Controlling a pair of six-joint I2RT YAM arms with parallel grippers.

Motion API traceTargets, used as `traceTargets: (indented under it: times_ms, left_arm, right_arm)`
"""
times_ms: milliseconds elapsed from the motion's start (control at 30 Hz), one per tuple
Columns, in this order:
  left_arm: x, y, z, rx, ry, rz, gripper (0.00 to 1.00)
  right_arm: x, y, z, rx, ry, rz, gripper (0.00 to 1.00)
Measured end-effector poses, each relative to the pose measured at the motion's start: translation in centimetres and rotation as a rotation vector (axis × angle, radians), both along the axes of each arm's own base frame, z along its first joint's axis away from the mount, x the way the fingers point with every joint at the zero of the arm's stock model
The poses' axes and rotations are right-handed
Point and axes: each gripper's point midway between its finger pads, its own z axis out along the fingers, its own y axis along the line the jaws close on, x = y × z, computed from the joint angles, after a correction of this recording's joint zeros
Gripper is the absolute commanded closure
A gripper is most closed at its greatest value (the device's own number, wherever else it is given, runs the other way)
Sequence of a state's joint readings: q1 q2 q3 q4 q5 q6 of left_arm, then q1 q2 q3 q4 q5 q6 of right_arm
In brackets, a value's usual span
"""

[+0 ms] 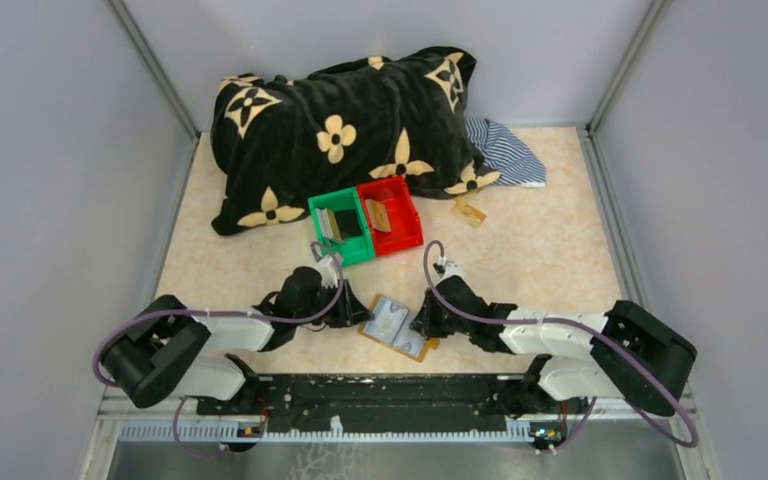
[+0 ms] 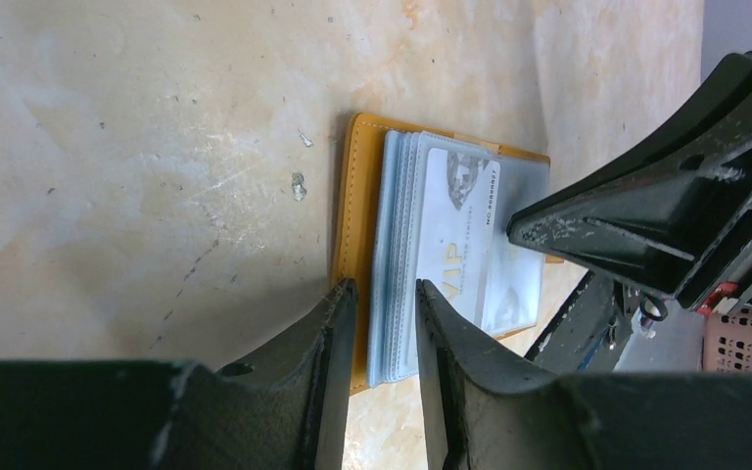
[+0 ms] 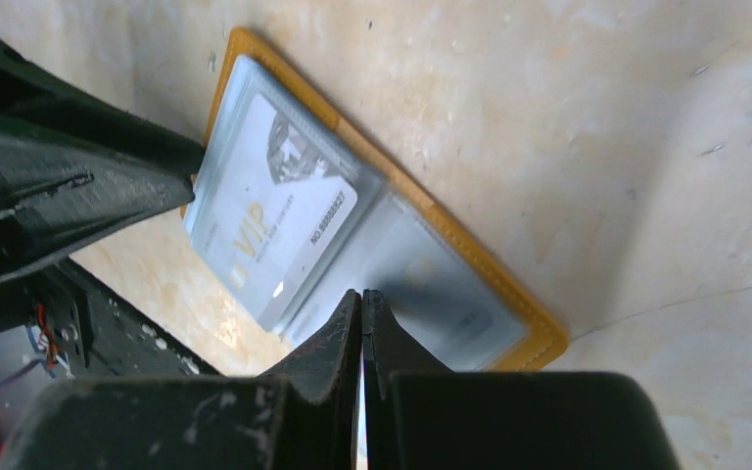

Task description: Take the credit cards out of the card holder

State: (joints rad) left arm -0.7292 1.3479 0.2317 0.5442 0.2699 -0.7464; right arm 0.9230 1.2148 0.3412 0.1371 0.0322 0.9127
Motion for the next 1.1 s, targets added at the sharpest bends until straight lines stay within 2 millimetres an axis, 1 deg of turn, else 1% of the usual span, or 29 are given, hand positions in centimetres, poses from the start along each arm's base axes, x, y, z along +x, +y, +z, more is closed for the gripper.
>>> traceTargets:
  times_ms: [100,267,400,633,867,967,1100]
  left_arm:
    - [0.0,-0.1,0.0,0.003,0.005,-0.002,0.64]
    - [0.0,-0.1,0.0,0.002,0.009,-0.006,0.64]
    - [-0.2,0.0,0.1,0.006,0.012,-0.006,0.64]
    - [-0.7,0.6,0.0,0.017,0.023,0.000,0.64]
    - [-1.0,0.9,0.0,0.022,0.025,0.005,0.63]
    - [-0.9,1.1,0.1,0.042,0.020,0.006,0.61]
    - [-0.3,1.5,0.4,0.093,0.016,0.006,0.60]
  right_arm:
    - [-0.8,0.3,-0.4,-0.010,0.015,0.020,1.00]
    - [-0.2,1.6,-0.5,0.011,0.023,0.015,1.00]
    - [0.8,2.5,-0.6,0.041,0.030,0.017,1.00]
    - [3.1,2.8,-0.5,0.045,0.014,0.013,1.00]
    - [4.1,2.6,-0.3,0.042,-0.007,0.033,1.00]
    - [4.0,2.4,0.0,0.038,-0.016,0.040,1.00]
    - [3.6,1.6,1.1,0.047,-0.048,0.043,1.00]
